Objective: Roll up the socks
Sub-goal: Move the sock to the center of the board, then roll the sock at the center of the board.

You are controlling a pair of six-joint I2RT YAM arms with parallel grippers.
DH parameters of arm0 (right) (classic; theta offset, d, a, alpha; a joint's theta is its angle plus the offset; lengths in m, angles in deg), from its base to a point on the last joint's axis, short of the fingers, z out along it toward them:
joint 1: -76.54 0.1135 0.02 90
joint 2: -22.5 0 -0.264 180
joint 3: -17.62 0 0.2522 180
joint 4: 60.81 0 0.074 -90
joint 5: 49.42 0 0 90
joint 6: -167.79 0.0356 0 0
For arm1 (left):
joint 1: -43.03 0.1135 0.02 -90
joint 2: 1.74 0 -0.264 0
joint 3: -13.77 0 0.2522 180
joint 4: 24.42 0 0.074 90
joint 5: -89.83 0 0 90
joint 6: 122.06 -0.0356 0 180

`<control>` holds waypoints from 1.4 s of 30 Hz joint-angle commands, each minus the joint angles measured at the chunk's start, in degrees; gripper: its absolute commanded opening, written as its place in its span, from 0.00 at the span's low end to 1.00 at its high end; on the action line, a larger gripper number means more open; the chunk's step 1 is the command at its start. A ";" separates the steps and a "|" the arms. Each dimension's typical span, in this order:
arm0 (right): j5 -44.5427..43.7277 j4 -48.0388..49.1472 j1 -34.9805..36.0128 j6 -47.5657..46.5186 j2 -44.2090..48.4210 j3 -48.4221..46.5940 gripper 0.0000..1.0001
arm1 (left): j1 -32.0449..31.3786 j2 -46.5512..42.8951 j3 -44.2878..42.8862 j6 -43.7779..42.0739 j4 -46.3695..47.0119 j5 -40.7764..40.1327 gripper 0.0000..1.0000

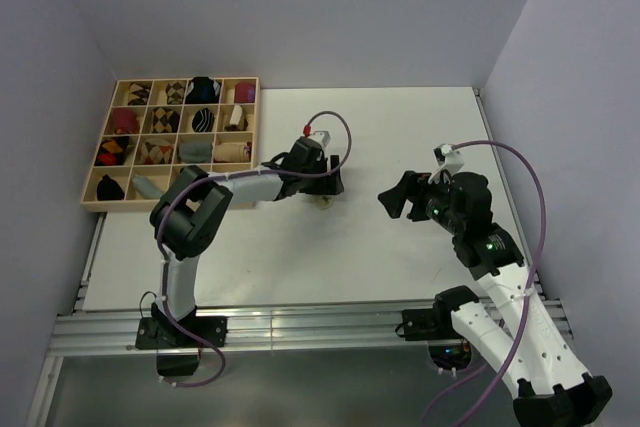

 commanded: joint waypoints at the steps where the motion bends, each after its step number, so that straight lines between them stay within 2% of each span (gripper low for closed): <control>1: -1.10 2.76 0.12 -1.15 1.74 0.45 0.86 | -2.58 0.04 4.28 8.49 -7.67 -2.09 0.77; 8: -2.33 0.74 0.12 -0.80 4.73 1.78 0.86 | -6.28 -8.11 -4.50 7.28 -17.60 -1.74 0.77; 13: -2.94 0.47 0.12 -0.36 5.70 2.21 0.86 | -6.37 -13.59 -4.25 -2.99 -21.91 -3.06 0.72; 17: -2.42 1.35 0.12 0.60 4.74 2.74 0.86 | -6.37 -11.05 -4.33 -8.45 -22.53 -2.36 0.59; 22: -1.89 1.97 0.12 1.49 4.73 3.10 0.86 | -6.28 -7.27 -5.56 -12.41 -21.47 0.10 0.37; 24: -2.41 1.62 0.12 1.40 5.17 3.18 0.85 | -6.37 -6.30 -5.39 -13.28 -21.56 0.45 0.34; 29: -3.47 1.70 0.03 1.66 7.37 5.19 0.85 | -6.55 -2.44 -4.68 -13.21 -20.24 1.25 0.32; 35: -3.20 1.97 0.12 1.58 8.25 6.44 0.85 | -7.78 2.40 -8.02 -6.36 -17.00 3.36 0.31; 38: -4.00 1.62 0.12 1.14 8.60 6.79 0.85 | -7.78 4.42 -11.01 -1.53 -16.99 1.16 0.31; 42: -4.00 1.70 0.12 0.87 9.13 7.05 0.85 | -7.87 3.91 -13.30 -2.04 -16.38 0.81 0.38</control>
